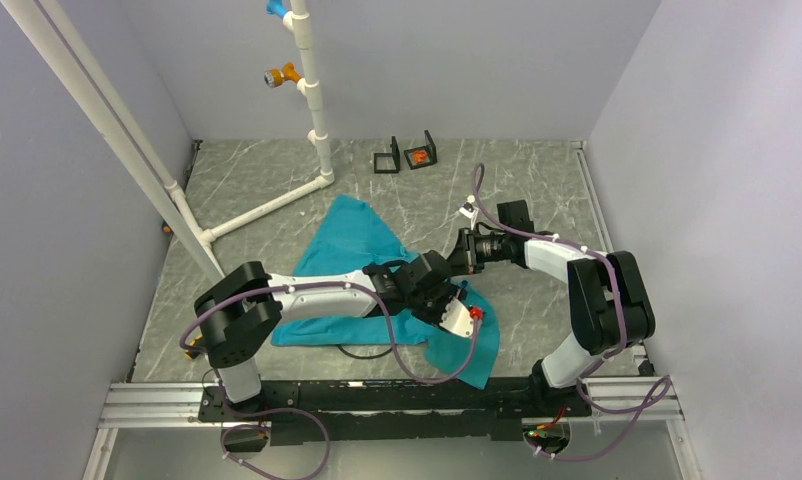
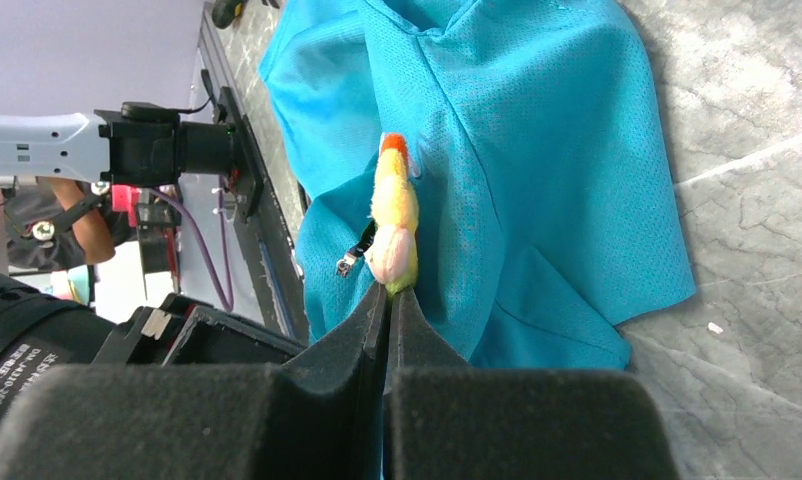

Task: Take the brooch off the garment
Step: Remove the brooch from the clothes.

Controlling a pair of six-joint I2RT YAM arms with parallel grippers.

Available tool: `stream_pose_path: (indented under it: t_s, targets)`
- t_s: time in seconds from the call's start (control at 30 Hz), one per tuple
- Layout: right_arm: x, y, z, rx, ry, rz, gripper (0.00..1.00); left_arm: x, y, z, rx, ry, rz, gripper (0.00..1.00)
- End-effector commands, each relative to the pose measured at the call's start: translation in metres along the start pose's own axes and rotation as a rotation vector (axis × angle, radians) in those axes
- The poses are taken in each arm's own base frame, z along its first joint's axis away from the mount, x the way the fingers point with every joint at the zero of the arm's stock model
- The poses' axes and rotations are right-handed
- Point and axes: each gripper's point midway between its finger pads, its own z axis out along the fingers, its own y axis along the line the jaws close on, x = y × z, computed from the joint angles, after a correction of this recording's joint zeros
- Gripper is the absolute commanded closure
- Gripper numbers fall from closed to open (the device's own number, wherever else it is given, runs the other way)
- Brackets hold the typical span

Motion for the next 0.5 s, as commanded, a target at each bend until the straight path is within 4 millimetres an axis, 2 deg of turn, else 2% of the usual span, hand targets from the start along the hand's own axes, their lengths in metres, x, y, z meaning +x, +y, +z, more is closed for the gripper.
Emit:
stream_pose_path:
  t_s: [0.0,0.17,0.3,0.37,0.47]
  targets:
    - [-0.008,0.005,0.000,-0.038,-0.010,-0.026,1.00,0.004,0.028,0.000,-0.120,0.048,0.118,0.47]
    - [-0.008,0.004,0.000,-0.034,-0.008,-0.027,1.00,0.004,0.034,0.003,-0.144,0.050,0.165,0.38]
    - [-0.007,0.003,0.001,-0.039,-0.006,-0.020,1.00,0.006,0.036,0.008,-0.156,0.053,0.209,0.35]
    - [-0.007,0.003,0.001,-0.040,-0.004,-0.018,1.00,0.010,0.039,0.012,-0.177,0.064,0.250,0.36]
    - [-0.007,0.004,0.000,-0.039,-0.003,-0.025,1.00,0.019,0.041,0.015,-0.195,0.101,0.266,0.44]
